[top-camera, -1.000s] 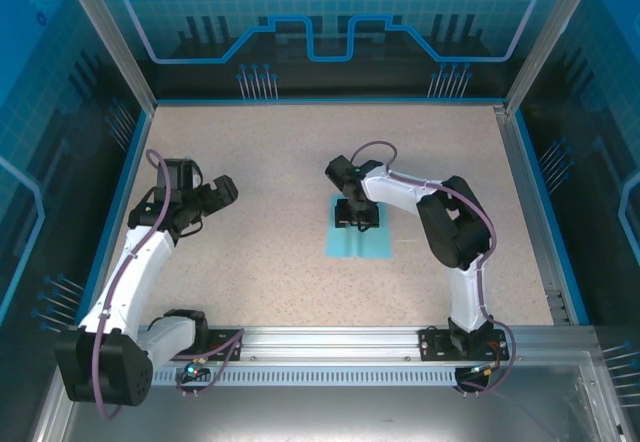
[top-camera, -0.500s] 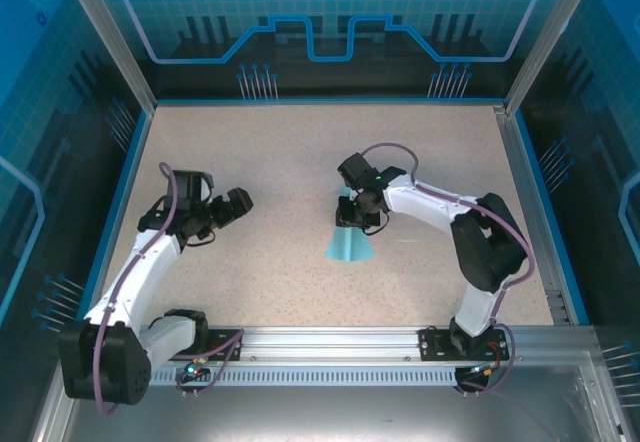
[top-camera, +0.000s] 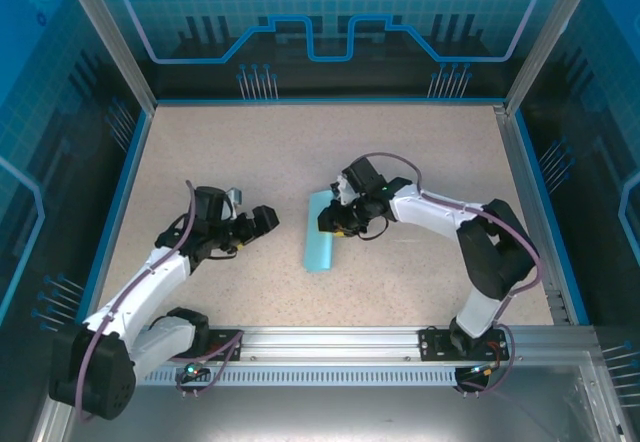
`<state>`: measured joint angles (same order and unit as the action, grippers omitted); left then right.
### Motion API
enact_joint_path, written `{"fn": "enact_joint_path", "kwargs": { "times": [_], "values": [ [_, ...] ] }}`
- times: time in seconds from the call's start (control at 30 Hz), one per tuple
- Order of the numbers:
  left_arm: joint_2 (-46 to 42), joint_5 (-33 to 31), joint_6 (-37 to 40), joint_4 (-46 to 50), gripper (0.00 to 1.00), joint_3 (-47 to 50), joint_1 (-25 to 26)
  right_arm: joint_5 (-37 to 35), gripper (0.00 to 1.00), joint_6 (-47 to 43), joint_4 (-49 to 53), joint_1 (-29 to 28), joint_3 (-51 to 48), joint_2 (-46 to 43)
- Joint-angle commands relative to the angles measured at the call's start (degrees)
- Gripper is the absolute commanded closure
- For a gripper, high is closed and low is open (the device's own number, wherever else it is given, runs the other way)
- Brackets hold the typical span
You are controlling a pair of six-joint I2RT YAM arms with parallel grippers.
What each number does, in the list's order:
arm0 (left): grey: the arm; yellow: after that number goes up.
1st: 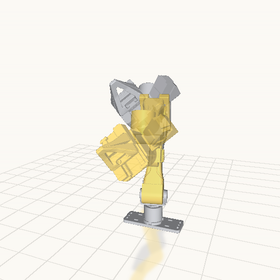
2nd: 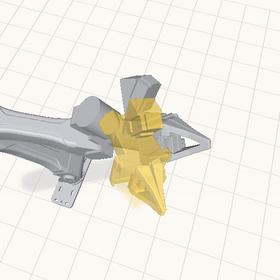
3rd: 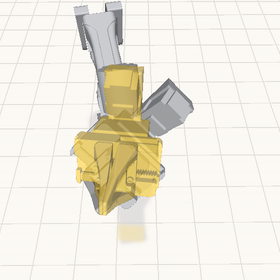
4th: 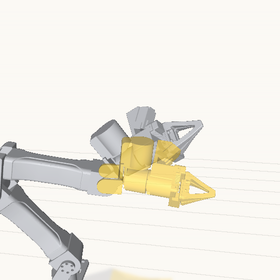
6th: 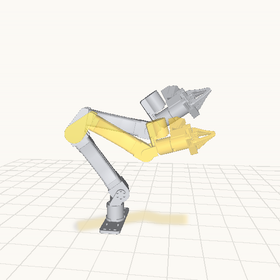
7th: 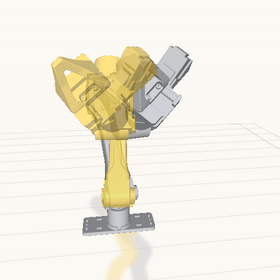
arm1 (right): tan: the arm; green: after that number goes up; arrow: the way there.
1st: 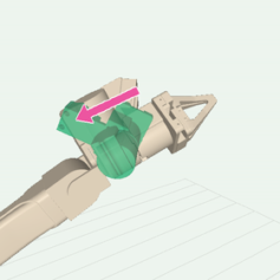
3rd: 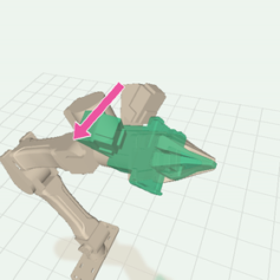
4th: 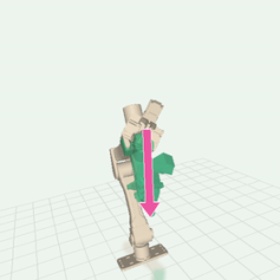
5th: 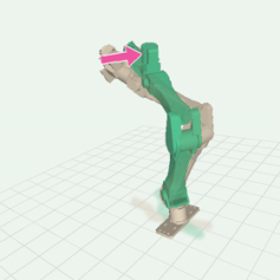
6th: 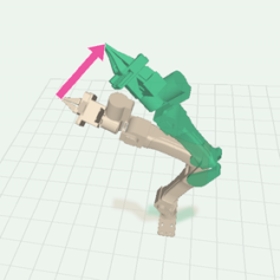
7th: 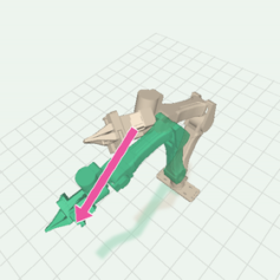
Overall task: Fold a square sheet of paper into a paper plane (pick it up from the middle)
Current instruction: Fold the square sheet of paper in half at the center of the table.
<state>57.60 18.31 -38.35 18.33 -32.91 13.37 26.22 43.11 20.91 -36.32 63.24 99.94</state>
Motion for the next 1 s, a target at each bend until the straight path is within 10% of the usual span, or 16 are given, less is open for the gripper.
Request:
{"fn": "enact_joint_path", "kwargs": {
  "times": [0.0, 0.43, 0.97],
  "values": [
    [1.7, 2.3, -1.8, -4.4, 0.02, 1.3, 1.8, -2.1, 0.66, -3.6, 3.6, 0.5, 0.3, 4.1],
    [4.7, 2.6, -0.8, -4.7, 0.02, 0.6, 4.4, -16.9, 0.39, -5.2, 10.3, -0.6, 3.4, 6.7],
    [4.8, 2.1, 0.8, -7.6, 0.04, 1.4, 5.3, -13.2, 0.43, -9.5, 8.3, -0.9, 1.1, 10.0]
  ]
}}
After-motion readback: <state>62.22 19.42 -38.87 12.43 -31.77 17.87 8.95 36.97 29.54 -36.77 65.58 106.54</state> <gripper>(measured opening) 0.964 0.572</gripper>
